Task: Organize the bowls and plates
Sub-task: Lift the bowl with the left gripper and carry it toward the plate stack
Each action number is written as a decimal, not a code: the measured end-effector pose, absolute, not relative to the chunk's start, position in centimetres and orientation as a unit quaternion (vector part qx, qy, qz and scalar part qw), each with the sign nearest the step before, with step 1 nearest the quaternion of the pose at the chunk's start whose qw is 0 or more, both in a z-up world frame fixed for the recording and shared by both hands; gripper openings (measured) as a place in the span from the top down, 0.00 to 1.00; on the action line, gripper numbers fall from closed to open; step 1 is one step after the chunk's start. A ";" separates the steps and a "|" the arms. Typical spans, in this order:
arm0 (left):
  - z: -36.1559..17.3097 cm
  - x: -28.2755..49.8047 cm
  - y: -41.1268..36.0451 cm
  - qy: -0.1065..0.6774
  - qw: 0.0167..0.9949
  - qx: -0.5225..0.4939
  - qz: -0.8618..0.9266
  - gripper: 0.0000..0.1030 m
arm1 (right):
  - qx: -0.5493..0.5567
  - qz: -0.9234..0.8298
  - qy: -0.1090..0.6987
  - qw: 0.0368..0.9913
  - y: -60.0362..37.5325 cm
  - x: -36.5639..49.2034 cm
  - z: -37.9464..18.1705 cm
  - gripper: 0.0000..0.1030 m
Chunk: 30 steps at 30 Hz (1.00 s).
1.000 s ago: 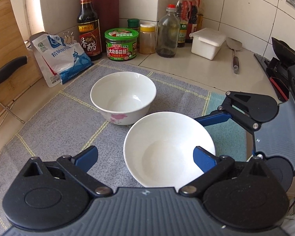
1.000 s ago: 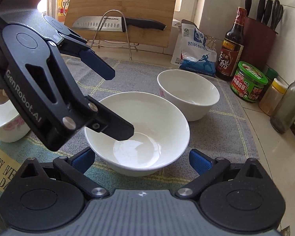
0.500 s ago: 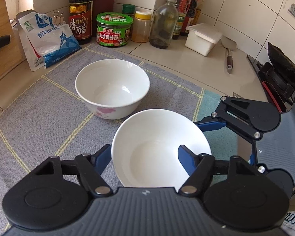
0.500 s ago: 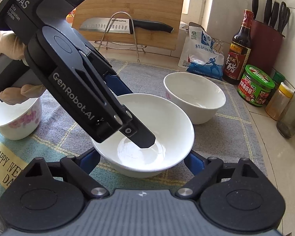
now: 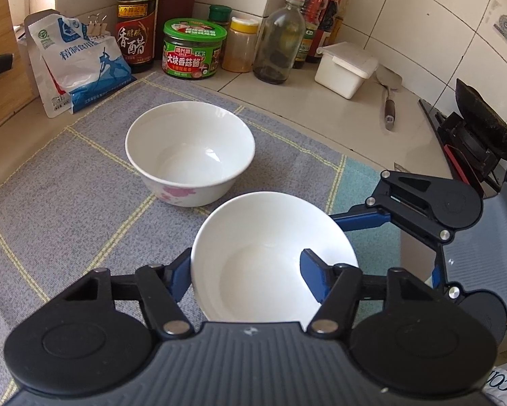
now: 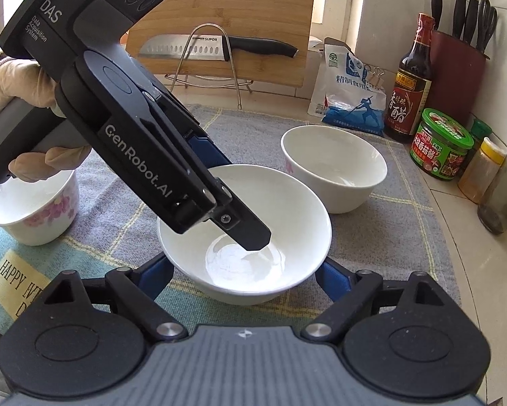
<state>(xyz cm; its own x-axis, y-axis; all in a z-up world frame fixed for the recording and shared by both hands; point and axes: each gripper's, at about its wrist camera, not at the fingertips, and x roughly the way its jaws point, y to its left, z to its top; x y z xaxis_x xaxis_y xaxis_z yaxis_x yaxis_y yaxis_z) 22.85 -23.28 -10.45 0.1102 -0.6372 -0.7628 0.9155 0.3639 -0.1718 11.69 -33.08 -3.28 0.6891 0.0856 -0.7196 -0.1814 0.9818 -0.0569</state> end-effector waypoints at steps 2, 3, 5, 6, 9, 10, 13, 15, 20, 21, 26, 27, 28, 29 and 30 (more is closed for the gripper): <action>-10.4 22.9 -23.3 0.398 0.724 0.175 -0.536 0.39 | -0.059 0.072 0.388 0.917 -33.0 11.7 -3.3 0.10; -10.4 22.9 -23.3 0.398 0.724 0.174 -0.536 0.39 | -0.060 0.072 0.389 0.917 -33.0 11.7 -3.2 0.10; -10.4 22.9 -23.3 0.398 0.723 0.176 -0.536 0.39 | -0.058 0.073 0.391 0.916 -33.1 11.6 -3.2 0.10; -10.4 22.8 -23.4 0.397 0.723 0.177 -0.537 0.39 | -0.055 0.074 0.391 0.916 -33.2 11.6 -3.2 0.10; -10.5 22.8 -23.4 0.397 0.723 0.177 -0.537 0.39 | -0.053 0.073 0.389 0.917 -33.3 11.5 -3.3 0.10; -10.5 22.8 -23.4 0.397 0.723 0.178 -0.537 0.39 | -0.053 0.074 0.390 0.916 -33.3 11.5 -3.3 0.10; -10.4 22.7 -23.4 0.397 0.723 0.181 -0.536 0.39 | -0.056 0.074 0.389 0.916 -33.3 11.4 -3.2 0.10; -10.4 22.7 -23.4 0.398 0.723 0.181 -0.534 0.40 | -0.058 0.076 0.390 0.916 -33.2 11.4 -3.1 0.10; -9.7 22.2 -22.6 0.396 0.728 0.179 -0.531 0.40 | -0.055 0.083 0.395 0.913 -32.9 11.3 -2.3 0.10; -9.5 22.0 -22.4 0.397 0.729 0.177 -0.529 0.40 | -0.057 0.086 0.395 0.913 -32.7 11.2 -2.1 0.10; -8.1 21.2 -21.0 0.389 0.738 0.174 -0.523 0.40 | -0.060 0.098 0.401 0.909 -31.8 11.2 -1.0 0.10; -7.8 21.0 -20.6 0.388 0.740 0.172 -0.521 0.40 | -0.060 0.101 0.402 0.908 -31.6 11.1 -0.8 0.10; -7.6 20.9 -20.3 0.388 0.742 0.171 -0.519 0.40 | -0.060 0.105 0.401 0.908 -31.4 11.1 -0.6 0.10; -7.4 20.8 -20.0 0.387 0.744 0.169 -0.518 0.40 | -0.059 0.109 0.402 0.907 -31.1 11.1 -0.4 0.10; -7.1 20.7 -19.5 0.387 0.746 0.164 -0.516 0.40 | -0.059 0.112 0.402 0.907 -30.9 11.1 -0.2 0.10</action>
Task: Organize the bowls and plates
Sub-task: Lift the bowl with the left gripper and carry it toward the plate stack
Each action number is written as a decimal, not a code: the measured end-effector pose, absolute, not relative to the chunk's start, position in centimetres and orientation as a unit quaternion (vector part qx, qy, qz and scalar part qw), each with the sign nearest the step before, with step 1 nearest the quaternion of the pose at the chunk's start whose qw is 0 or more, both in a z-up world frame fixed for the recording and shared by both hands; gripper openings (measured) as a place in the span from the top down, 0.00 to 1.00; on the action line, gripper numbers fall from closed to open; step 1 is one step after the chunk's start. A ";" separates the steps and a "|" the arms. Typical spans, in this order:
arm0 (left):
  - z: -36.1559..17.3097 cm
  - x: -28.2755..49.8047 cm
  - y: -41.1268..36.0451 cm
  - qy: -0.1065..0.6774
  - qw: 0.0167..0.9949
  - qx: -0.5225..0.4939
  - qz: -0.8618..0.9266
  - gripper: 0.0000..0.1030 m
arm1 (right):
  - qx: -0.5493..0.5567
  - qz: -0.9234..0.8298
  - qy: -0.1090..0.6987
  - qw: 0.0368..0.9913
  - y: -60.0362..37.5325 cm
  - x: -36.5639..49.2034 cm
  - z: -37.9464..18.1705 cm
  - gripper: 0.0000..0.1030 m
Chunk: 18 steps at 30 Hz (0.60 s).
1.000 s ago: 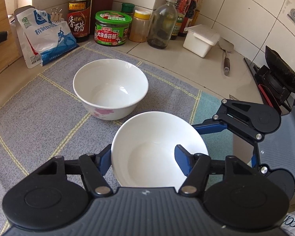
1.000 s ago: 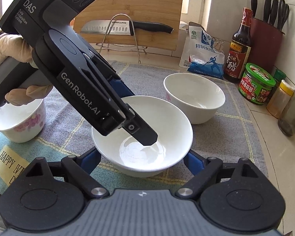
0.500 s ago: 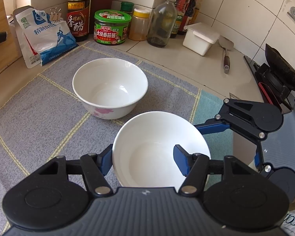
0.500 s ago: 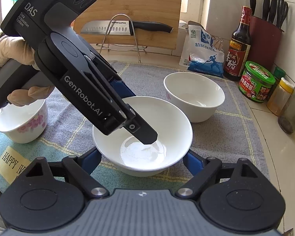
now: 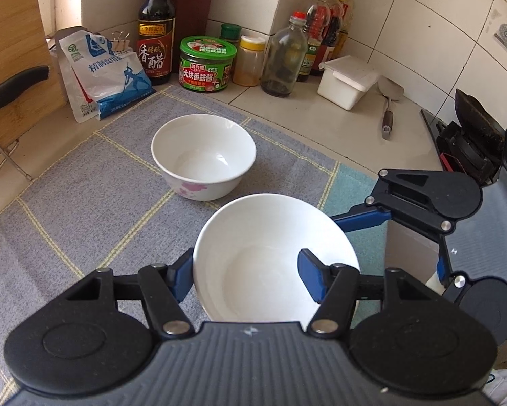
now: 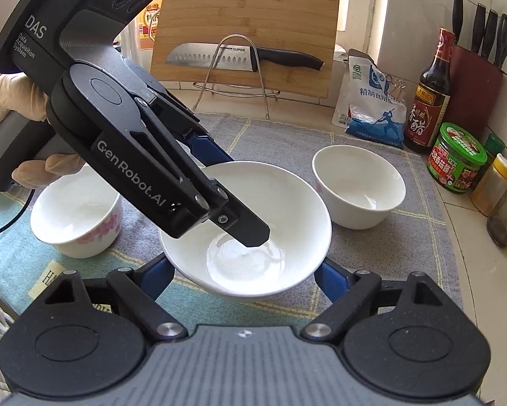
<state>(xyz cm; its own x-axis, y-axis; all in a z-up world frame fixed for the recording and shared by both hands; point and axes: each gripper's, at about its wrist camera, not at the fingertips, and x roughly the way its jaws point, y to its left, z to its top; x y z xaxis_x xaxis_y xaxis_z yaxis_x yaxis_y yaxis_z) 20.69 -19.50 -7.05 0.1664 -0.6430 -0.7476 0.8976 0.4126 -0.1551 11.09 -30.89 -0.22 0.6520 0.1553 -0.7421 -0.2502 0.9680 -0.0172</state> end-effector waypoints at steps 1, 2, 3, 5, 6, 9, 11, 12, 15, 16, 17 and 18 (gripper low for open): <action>-6.9 20.6 -19.1 0.388 0.747 0.161 -0.515 0.40 | -0.058 0.116 0.401 0.907 -30.6 11.1 0.0 0.10; -6.6 20.5 -18.7 0.387 0.750 0.158 -0.513 0.40 | -0.058 0.120 0.401 0.906 -30.3 11.1 0.2 0.10; -6.4 20.4 -18.3 0.386 0.752 0.157 -0.511 0.40 | -0.058 0.124 0.401 0.906 -30.1 11.1 0.3 0.10; -6.1 20.2 -17.5 0.384 0.756 0.153 -0.507 0.40 | -0.063 0.130 0.398 0.906 -29.4 11.0 0.5 0.10; -5.8 20.1 -17.0 0.383 0.759 0.150 -0.505 0.40 | -0.066 0.132 0.397 0.906 -29.1 10.9 0.6 0.10; -5.3 20.1 -15.6 0.382 0.765 0.140 -0.499 0.40 | -0.073 0.141 0.394 0.905 -28.2 10.8 0.8 0.10; -5.0 20.0 -14.5 0.381 0.770 0.132 -0.495 0.40 | -0.075 0.148 0.391 0.905 -27.6 10.8 1.0 0.10; -4.8 20.0 -14.0 0.379 0.772 0.130 -0.493 0.40 | -0.076 0.150 0.390 0.905 -27.4 10.8 1.1 0.10; -4.4 19.8 -12.4 0.374 0.779 0.126 -0.487 0.40 | -0.080 0.160 0.386 0.905 -26.3 10.8 1.2 0.10; -4.2 19.8 -11.9 0.373 0.781 0.126 -0.485 0.40 | -0.081 0.163 0.385 0.905 -25.9 10.8 1.2 0.10; -4.1 19.7 -11.4 0.372 0.783 0.125 -0.483 0.40 | -0.081 0.166 0.384 0.905 -25.5 10.8 1.1 0.10; -4.0 19.7 -10.9 0.371 0.785 0.123 -0.480 0.40 | -0.081 0.169 0.383 0.905 -25.1 10.8 1.1 0.10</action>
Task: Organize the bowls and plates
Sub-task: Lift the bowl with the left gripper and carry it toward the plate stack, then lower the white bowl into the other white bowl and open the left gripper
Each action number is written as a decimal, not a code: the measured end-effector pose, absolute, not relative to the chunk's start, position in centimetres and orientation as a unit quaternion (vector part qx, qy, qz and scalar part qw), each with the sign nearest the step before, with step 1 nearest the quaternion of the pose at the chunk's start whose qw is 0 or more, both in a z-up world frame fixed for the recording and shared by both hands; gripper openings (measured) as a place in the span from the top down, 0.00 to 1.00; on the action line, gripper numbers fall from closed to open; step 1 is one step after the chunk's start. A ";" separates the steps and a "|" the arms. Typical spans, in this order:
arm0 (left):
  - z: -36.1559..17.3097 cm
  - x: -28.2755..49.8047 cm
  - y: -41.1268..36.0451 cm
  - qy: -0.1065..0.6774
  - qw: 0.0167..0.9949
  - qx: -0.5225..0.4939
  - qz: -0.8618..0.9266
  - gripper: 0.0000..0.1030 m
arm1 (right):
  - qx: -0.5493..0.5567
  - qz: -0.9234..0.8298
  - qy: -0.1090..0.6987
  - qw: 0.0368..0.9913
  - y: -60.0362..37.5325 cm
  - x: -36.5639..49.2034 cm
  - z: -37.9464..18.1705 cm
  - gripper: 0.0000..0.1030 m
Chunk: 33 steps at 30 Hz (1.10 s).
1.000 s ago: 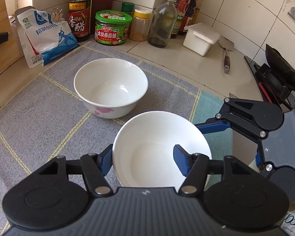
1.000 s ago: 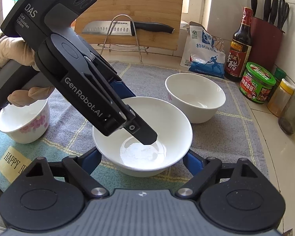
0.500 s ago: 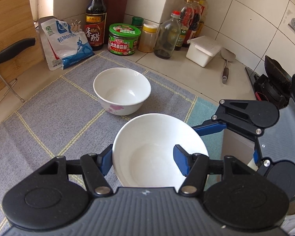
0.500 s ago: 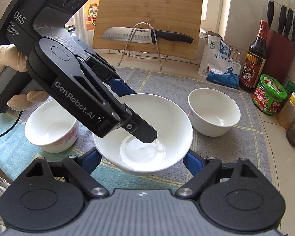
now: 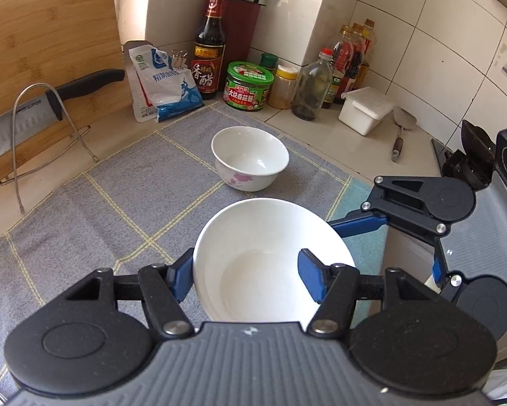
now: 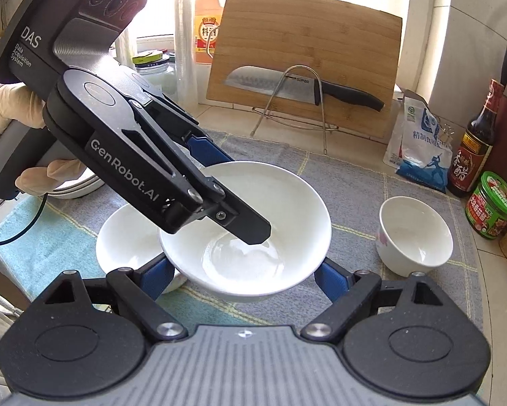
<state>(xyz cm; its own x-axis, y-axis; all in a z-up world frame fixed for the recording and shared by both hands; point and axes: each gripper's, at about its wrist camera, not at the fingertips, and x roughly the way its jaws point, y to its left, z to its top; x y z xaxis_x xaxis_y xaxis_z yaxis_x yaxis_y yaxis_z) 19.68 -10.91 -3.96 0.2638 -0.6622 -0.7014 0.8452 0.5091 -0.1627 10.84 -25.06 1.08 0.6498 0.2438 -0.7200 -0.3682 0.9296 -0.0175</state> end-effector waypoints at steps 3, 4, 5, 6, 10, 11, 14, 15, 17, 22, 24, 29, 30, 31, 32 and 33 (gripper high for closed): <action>-3.6 19.5 -9.5 0.370 0.791 0.119 -0.473 0.40 | -0.084 0.178 0.381 0.904 -23.9 10.9 0.9 0.10; -3.6 19.5 -9.1 0.369 0.792 0.118 -0.471 0.40 | -0.085 0.180 0.380 0.903 -23.5 10.9 0.9 0.10; -3.5 19.4 -8.7 0.369 0.794 0.118 -0.469 0.40 | -0.086 0.183 0.380 0.903 -23.2 10.9 0.8 0.10; -3.4 19.4 -8.2 0.369 0.795 0.117 -0.468 0.40 | -0.087 0.185 0.380 0.902 -22.8 10.9 0.7 0.10; -3.5 19.4 -6.9 0.370 0.798 0.114 -0.461 0.40 | -0.088 0.193 0.381 0.900 -21.5 11.1 0.6 0.10; -3.5 19.3 -6.6 0.371 0.799 0.114 -0.459 0.40 | -0.089 0.196 0.381 0.899 -21.3 11.1 0.6 0.10; -3.7 19.3 -5.9 0.375 0.800 0.112 -0.455 0.40 | -0.089 0.200 0.384 0.897 -20.6 11.2 0.4 0.10; -3.8 19.3 -5.6 0.376 0.800 0.111 -0.454 0.40 | -0.088 0.202 0.385 0.896 -20.4 11.2 0.4 0.10; -3.9 19.3 -5.2 0.378 0.800 0.112 -0.452 0.40 | -0.086 0.204 0.387 0.895 -20.1 11.3 0.1 0.10; -4.5 19.5 -4.6 0.387 0.800 0.112 -0.446 0.40 | -0.080 0.210 0.391 0.892 -19.6 11.7 -0.2 0.10; -4.8 19.6 -4.4 0.390 0.799 0.113 -0.444 0.40 | -0.077 0.212 0.395 0.891 -19.5 11.9 -0.5 0.10; -5.6 19.7 -3.9 0.400 0.796 0.113 -0.440 0.40 | -0.073 0.217 0.404 0.886 -19.2 12.1 -1.0 0.10; -5.7 19.7 -3.9 0.402 0.795 0.113 -0.440 0.40 | -0.071 0.218 0.406 0.885 -19.1 12.0 -1.2 0.10; -5.8 19.7 -3.8 0.403 0.794 0.113 -0.440 0.40 | -0.070 0.218 0.408 0.884 -19.0 12.1 -1.3 0.10; -6.0 19.8 -3.8 0.405 0.794 0.113 -0.440 0.40 | -0.069 0.219 0.410 0.883 -18.9 12.1 -1.4 0.10; -6.1 19.8 -3.7 0.407 0.793 0.113 -0.439 0.40 | -0.067 0.221 0.411 0.882 -18.9 12.2 -1.5 0.10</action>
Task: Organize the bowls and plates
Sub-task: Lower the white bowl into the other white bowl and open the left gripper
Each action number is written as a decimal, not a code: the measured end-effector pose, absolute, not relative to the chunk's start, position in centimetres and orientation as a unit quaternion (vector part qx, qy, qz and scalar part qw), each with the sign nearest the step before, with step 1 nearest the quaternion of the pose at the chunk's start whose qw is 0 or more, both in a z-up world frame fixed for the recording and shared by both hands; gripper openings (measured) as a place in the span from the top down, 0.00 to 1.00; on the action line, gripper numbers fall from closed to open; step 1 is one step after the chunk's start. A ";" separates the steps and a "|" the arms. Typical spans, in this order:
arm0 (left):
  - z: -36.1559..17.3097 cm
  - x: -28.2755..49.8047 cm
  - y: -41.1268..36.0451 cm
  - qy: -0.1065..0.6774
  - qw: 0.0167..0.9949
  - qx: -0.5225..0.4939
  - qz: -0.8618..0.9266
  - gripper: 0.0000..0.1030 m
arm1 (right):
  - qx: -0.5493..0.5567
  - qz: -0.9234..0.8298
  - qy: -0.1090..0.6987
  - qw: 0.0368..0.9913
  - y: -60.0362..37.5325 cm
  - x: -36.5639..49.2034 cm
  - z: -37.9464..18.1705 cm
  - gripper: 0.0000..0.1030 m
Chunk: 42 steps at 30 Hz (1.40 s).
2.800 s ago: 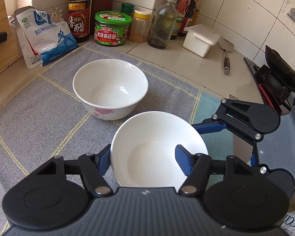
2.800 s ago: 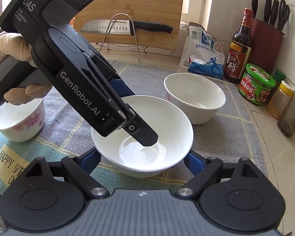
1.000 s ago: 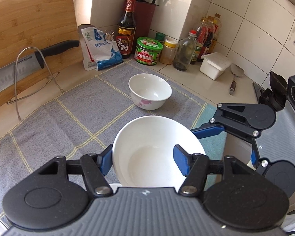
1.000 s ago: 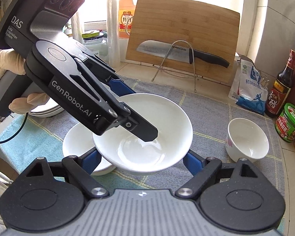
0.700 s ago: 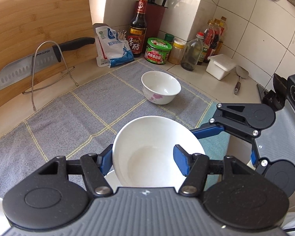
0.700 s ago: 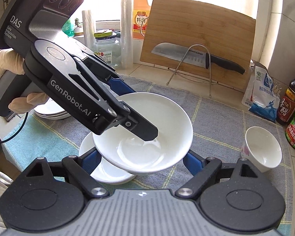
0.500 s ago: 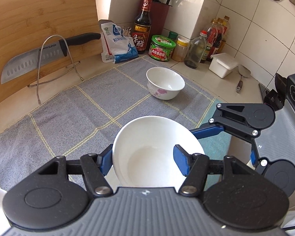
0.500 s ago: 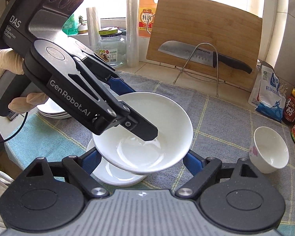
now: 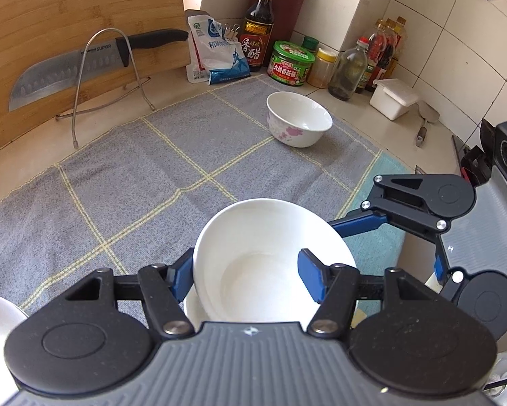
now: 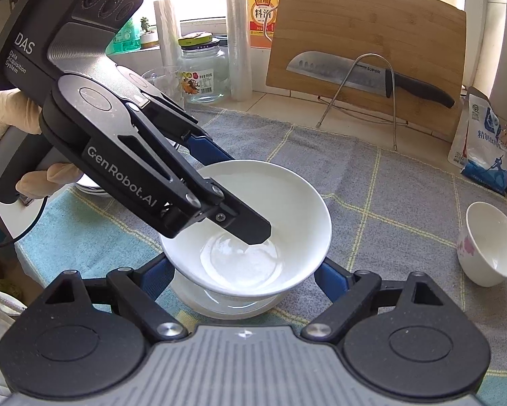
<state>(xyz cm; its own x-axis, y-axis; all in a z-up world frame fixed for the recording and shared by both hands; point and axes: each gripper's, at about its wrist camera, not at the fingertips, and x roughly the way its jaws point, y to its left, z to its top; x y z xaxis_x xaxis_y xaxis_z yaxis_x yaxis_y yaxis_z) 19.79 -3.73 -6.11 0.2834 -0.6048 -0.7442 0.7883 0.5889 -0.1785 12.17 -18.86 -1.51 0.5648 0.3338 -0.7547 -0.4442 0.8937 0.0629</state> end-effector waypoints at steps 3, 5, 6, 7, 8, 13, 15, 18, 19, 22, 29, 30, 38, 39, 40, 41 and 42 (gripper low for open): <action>-6.5 19.8 -3.6 0.409 0.792 0.114 -0.439 0.40 | -0.066 0.223 0.414 0.880 -18.7 12.2 -1.7 0.10; -6.7 19.8 -3.6 0.412 0.791 0.115 -0.438 0.40 | -0.065 0.225 0.417 0.878 -18.6 12.2 -1.9 0.10; -6.8 19.8 -3.5 0.414 0.790 0.116 -0.437 0.40 | -0.065 0.225 0.418 0.878 -18.6 12.2 -2.0 0.10; -6.9 19.8 -3.5 0.415 0.790 0.116 -0.437 0.40 | -0.066 0.226 0.419 0.877 -18.6 12.3 -2.0 0.10; -6.9 19.8 -3.5 0.415 0.789 0.116 -0.437 0.40 | -0.066 0.226 0.420 0.876 -18.5 12.3 -2.1 0.10; -7.2 19.9 -3.3 0.418 0.787 0.117 -0.438 0.40 | -0.064 0.228 0.424 0.874 -18.5 12.3 -2.4 0.10; -7.3 19.9 -3.3 0.419 0.787 0.117 -0.438 0.40 | -0.066 0.229 0.425 0.873 -18.4 12.4 -2.4 0.10; -7.5 19.9 -3.3 0.419 0.786 0.117 -0.438 0.40 | -0.066 0.229 0.427 0.872 -18.4 12.5 -2.6 0.10; -7.5 19.8 -3.2 0.419 0.787 0.116 -0.439 0.40 | -0.065 0.229 0.427 0.872 -18.3 12.5 -2.6 0.10; -7.5 19.9 -3.2 0.418 0.787 0.114 -0.440 0.40 | -0.066 0.228 0.427 0.872 -18.3 12.5 -2.6 0.10; -7.5 19.9 -2.9 0.415 0.788 0.107 -0.443 0.37 | -0.070 0.227 0.431 0.871 -18.1 12.5 -3.0 0.10; -7.5 19.9 -2.9 0.413 0.790 0.110 -0.439 0.36 | -0.070 0.227 0.428 0.872 -18.2 12.4 -3.0 0.09; -7.2 19.9 -1.9 0.401 0.804 0.117 -0.423 0.33 | -0.059 0.228 0.407 0.882 -18.7 12.2 -2.0 0.00; -7.2 19.9 -1.8 0.400 0.805 0.117 -0.421 0.33 | -0.059 0.227 0.407 0.883 -18.8 12.2 -2.0 0.00; -7.2 19.9 -1.7 0.399 0.807 0.118 -0.419 0.33 | -0.059 0.227 0.407 0.883 -18.8 12.2 -2.0 0.00; -7.1 19.8 -1.6 0.396 0.809 0.120 -0.417 0.33 | -0.059 0.225 0.407 0.884 -18.9 12.1 -1.9 0.00; -7.1 19.7 -1.5 0.393 0.811 0.123 -0.416 0.32 | -0.060 0.223 0.406 0.884 -19.0 12.1 -1.8 0.00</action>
<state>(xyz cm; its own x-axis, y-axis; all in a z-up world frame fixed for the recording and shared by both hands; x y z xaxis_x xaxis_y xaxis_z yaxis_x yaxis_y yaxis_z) 19.74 -1.48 -7.05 0.3463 -0.5781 -0.7388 0.7707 0.6244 -0.1273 12.06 -18.97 -1.85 0.5708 0.3460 -0.7446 -0.4428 0.8934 0.0758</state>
